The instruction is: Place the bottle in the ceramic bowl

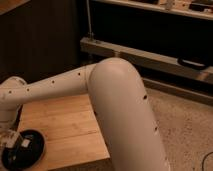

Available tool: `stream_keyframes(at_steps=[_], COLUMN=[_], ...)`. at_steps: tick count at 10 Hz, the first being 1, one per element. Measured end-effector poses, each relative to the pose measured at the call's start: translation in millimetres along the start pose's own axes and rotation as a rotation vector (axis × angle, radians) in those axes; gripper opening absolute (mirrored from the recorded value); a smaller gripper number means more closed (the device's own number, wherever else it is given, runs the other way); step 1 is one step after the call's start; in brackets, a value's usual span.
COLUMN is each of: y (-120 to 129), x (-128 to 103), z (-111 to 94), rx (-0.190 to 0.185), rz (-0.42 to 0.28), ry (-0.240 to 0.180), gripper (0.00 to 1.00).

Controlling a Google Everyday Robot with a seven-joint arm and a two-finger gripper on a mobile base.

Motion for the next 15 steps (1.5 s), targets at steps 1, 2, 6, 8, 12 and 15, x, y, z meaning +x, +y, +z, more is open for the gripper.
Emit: stream_keyframes(at_steps=[1, 2, 6, 8, 12, 15], y=[1, 3, 11, 9, 0, -2], x=[5, 8, 9, 15, 31, 43], z=[4, 7, 22, 32, 49, 63], rx=[-0.007, -0.01, -0.02, -0.028, -0.048, -0.047], rz=[0.005, 0.009, 0.005, 0.015, 0.048, 0.076], ry=[-0.003, -0.006, 0.018, 0.035, 0.032, 0.066], gripper=[0.0, 0.0, 0.0, 0.0, 0.0, 0.18])
